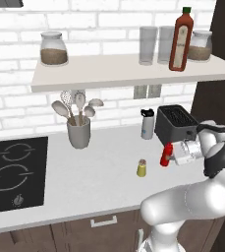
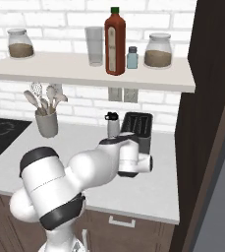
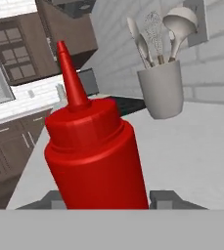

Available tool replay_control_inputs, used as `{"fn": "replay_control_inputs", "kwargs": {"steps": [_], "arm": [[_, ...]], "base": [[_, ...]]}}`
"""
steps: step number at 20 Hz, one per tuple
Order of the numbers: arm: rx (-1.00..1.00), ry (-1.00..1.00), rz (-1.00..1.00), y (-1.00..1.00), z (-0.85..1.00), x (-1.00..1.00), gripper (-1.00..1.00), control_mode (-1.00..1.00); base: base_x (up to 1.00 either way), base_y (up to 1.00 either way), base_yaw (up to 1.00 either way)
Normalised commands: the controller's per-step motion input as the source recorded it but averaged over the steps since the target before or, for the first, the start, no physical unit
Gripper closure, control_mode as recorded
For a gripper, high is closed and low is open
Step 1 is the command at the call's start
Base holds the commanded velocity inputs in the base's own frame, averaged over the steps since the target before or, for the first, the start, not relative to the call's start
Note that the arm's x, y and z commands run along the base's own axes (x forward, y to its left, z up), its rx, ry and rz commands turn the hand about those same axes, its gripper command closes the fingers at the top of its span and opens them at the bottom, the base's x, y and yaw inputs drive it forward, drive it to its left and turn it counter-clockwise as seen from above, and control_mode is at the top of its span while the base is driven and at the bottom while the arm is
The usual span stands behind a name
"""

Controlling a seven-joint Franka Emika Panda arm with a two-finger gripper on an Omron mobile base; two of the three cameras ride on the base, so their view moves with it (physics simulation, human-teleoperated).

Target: Put the shaker and condiment bottle from the counter next to their counterparts in the cabinet.

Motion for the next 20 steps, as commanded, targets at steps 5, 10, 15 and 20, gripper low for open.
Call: {"fn": "replay_control_inputs", "kwargs": {"steps": [5,10,15,20], "arm": [[0.07,0.0,-0.1,0.07,0.49,-0.35,1.0,-1.0],[0.0,0.0,-0.17,0.09,0.67,-0.56,1.0,-1.0],[-0.01,-0.08,-0.17,0.14,0.86,-0.61,1.0,-1.0],[-0.07,-0.25,-0.05,0.29,0.85,-0.48,1.0,-1.0]], "base": [[0.0,0.0,0.0],[0.0,0.0,0.0],[0.0,0.0,0.0],[0.0,0.0,0.0]]}}
